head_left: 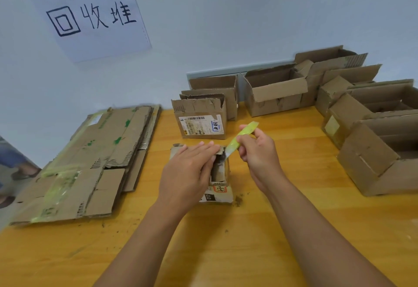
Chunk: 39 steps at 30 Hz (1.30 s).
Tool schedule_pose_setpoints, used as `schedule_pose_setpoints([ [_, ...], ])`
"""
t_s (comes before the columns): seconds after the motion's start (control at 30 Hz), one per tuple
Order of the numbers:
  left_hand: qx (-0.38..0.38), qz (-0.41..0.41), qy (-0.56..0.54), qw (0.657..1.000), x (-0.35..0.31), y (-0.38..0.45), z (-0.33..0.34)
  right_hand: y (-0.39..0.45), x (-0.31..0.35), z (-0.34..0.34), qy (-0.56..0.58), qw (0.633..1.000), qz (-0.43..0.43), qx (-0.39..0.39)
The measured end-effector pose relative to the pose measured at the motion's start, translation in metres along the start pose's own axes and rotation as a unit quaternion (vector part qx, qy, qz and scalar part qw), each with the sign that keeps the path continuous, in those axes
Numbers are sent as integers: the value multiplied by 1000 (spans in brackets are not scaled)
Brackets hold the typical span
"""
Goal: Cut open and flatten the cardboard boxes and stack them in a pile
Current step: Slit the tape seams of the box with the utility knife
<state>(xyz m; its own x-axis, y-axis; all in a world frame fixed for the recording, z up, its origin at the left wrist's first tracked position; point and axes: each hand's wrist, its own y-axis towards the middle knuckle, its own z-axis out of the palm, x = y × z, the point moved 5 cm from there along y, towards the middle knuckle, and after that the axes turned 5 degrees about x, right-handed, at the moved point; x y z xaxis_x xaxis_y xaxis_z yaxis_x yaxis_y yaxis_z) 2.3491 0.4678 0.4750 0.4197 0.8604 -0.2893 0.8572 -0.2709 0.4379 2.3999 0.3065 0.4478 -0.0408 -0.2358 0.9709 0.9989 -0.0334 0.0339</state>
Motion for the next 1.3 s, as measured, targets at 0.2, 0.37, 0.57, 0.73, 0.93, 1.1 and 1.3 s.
schedule_pose_setpoints([
  [0.2,10,5,-7,1000,1,0,0,4,-2,-11,37,997,-3,-72],
  [0.37,48,33,-7,998,4,8,-4,0,-6,-29,142,980,-23,-136],
  [0.57,166,-4,62,984,-1,17,-7,-8,-13,-34,191,970,-19,-152],
  [0.73,254,-5,22,967,-4,12,-20,-15,-10,-22,220,975,-21,-39],
  [0.93,133,-91,-38,986,8,1,-32,-18,-8,-13,227,974,4,20],
  [1.1,104,-149,118,976,16,0,-23,-19,-11,-9,176,984,0,30],
  [1.3,167,-51,31,984,25,0,-34,-19,-11,-6,163,986,-3,41],
])
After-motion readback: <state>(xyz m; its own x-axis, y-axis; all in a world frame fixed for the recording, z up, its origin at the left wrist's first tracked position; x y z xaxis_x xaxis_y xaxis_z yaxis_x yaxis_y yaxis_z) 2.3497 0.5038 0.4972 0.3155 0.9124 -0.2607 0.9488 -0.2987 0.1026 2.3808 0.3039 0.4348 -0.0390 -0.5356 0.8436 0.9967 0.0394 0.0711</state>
